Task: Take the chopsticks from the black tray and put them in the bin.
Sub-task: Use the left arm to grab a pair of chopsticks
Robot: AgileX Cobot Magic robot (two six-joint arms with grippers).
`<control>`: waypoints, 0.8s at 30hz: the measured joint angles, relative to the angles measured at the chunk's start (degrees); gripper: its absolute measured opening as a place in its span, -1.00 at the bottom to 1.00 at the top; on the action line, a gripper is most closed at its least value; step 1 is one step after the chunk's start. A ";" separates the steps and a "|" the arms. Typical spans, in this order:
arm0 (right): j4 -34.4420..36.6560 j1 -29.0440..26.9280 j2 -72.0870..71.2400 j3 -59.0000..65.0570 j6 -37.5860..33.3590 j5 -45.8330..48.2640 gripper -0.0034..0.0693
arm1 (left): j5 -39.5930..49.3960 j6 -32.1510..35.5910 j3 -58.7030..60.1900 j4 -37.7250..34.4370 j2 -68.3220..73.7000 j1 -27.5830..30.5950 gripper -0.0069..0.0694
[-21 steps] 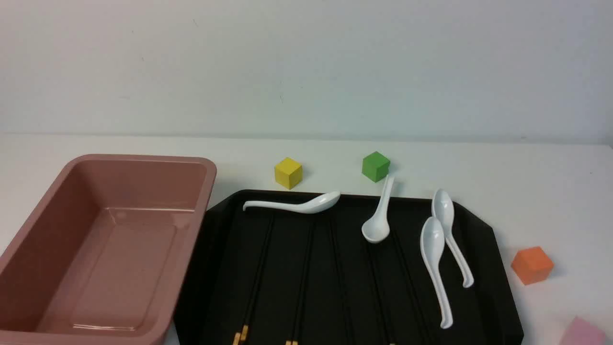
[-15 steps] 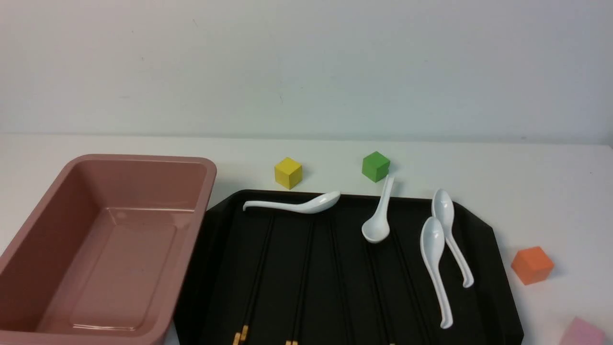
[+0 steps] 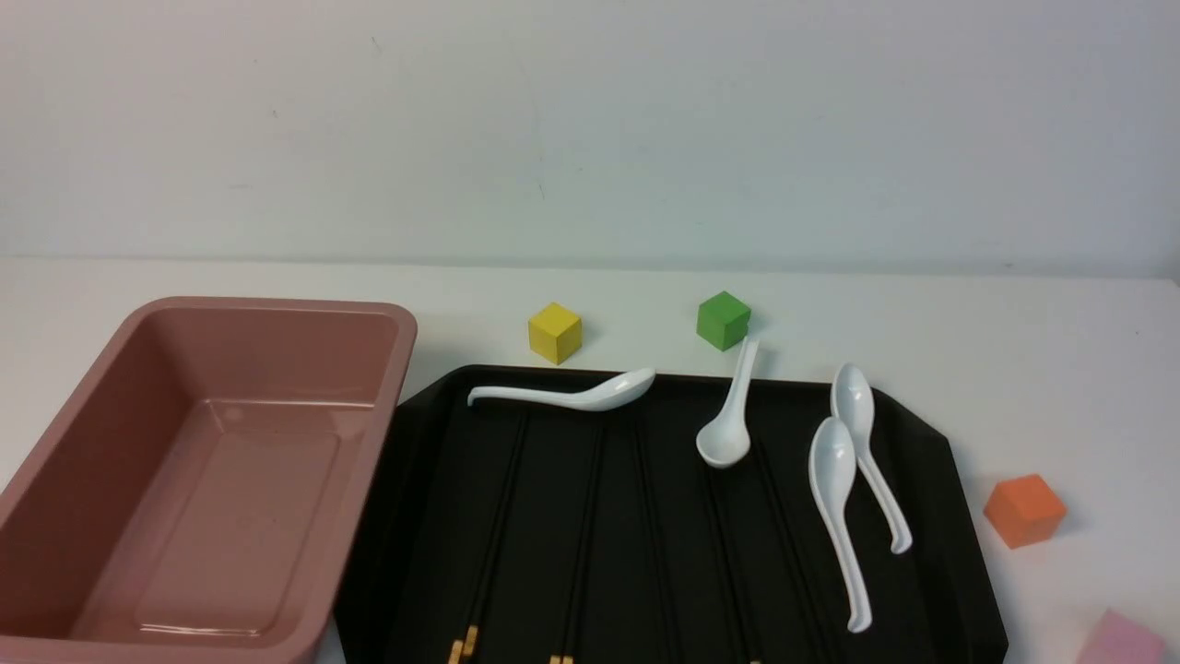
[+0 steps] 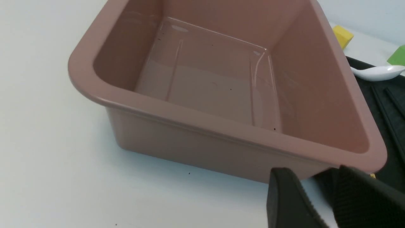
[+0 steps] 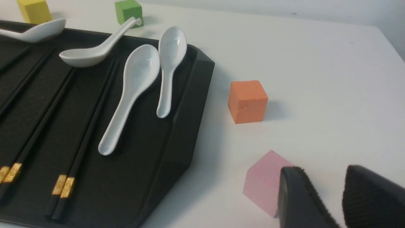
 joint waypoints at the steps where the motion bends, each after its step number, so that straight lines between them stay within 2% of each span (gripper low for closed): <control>1: 0.00 0.00 0.00 0.00 0.00 0.00 -0.25 | 0.00 0.00 0.00 0.00 0.00 0.00 -0.19; 18: 0.00 0.00 0.00 0.00 0.00 0.00 -0.25 | -0.24 -0.06 0.00 1.63 0.00 0.00 -0.19; 21: 0.00 0.00 0.00 0.00 0.00 0.00 -0.25 | -0.24 -2.84 0.00 -2.15 0.00 0.00 -0.19; 24: 0.00 0.00 0.00 0.00 0.00 0.00 -0.25 | -0.24 -11.30 0.00 -14.60 0.00 0.00 -0.19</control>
